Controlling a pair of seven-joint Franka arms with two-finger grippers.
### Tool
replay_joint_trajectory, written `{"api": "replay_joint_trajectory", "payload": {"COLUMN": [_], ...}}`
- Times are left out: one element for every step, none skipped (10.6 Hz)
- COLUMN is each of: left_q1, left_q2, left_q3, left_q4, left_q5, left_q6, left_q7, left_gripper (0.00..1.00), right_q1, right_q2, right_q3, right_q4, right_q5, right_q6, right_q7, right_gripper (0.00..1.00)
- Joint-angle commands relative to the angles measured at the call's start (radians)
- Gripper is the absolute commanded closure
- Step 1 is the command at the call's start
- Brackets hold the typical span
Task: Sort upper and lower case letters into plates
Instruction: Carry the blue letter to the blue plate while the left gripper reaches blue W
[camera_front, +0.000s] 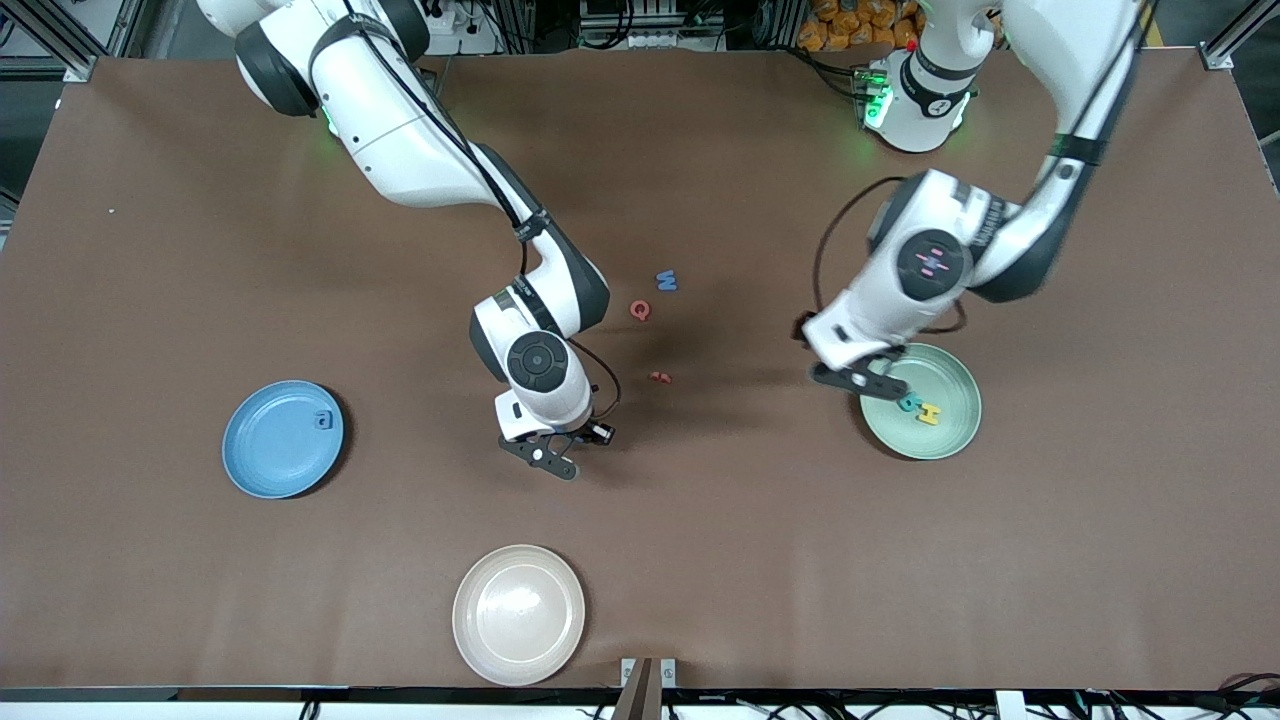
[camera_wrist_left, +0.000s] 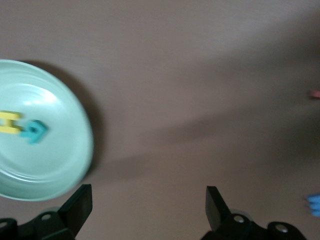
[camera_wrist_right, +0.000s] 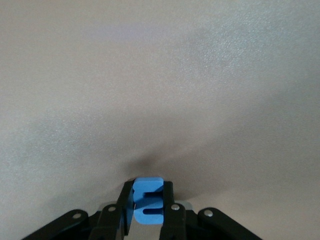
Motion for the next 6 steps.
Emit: {"api": "replay_joint_trajectory", "payload": {"left_q1": [-0.046, -0.112, -0.166, -0.213, -0.25, -0.278], "left_q2": [-0.007, 0.007, 0.019, 0.035, 0.059, 0.087], "left_q3": [-0.064, -0.069, -0.069, -0.069, -0.069, -0.069], "left_q4": [-0.011, -0.008, -0.008, -0.008, -0.008, -0.006], "left_q5": [0.029, 0.027, 0.029, 0.029, 0.03, 0.039], "left_q6": [-0.013, -0.01, 0.0, 0.016, 0.039, 0.081], "left_q7": [-0.185, -0.316, -0.419, -0.482, -0.532, -0.59], "left_gripper": [0.0, 0.0, 0.0, 0.0, 0.0, 0.0], "right_q1": [-0.051, -0.077, -0.112, -0.153, -0.193, -0.232], "right_q2": [-0.044, -0.073, -0.11, -0.159, -0.206, -0.254], "right_q3": [0.01, 0.012, 0.01, 0.01, 0.007, 0.006], "right_q4": [-0.006, -0.029, -0.071, -0.131, -0.191, -0.251], "right_q5": [0.012, 0.023, 0.023, 0.023, 0.021, 0.02], "right_q6": [-0.081, -0.113, -0.125, -0.124, -0.125, -0.122], "right_q7": [-0.114, -0.18, -0.259, -0.356, -0.459, -0.551], "right_gripper": [1.0, 1.0, 1.0, 1.0, 1.0, 1.0]}}
